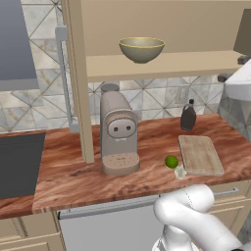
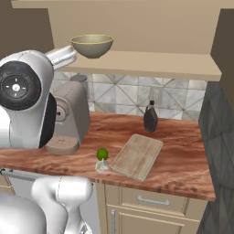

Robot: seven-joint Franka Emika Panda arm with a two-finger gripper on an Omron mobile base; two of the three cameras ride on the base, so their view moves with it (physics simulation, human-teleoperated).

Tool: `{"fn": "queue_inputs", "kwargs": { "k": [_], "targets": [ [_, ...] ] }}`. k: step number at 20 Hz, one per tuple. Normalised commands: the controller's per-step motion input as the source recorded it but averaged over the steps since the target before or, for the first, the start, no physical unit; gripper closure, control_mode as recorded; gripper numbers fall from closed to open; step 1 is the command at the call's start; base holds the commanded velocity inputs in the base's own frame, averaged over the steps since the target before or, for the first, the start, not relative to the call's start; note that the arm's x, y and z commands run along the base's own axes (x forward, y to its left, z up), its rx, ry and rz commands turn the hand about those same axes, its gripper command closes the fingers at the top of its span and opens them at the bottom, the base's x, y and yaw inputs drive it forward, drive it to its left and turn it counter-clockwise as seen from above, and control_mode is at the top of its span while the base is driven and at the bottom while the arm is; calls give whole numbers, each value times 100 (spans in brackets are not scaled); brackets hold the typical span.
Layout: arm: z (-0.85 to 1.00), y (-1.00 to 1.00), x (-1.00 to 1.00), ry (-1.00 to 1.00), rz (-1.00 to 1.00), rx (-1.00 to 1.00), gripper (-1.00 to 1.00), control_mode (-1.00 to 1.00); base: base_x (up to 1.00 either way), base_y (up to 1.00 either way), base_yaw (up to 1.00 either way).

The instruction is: Open the cabinet. Place the bowl and condiment on the counter. Then place the lime and garlic on the cutting board.

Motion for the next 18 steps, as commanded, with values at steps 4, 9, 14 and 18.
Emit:
{"fn": "queue_inputs", "kwargs": {
  "k": [4, 9, 14, 18],
  "targets": [
    [0, 0, 16, 0, 0, -5, -100, -100, 0, 0, 0],
    [10, 5, 5, 0, 0, -11, -100, -100, 0, 0, 0],
    [1, 15, 25, 3, 2, -24, -100, -100, 0, 0, 0],
    [0, 29, 35, 14, 0, -32, -100, -100, 0, 0, 0]
  ]
}}
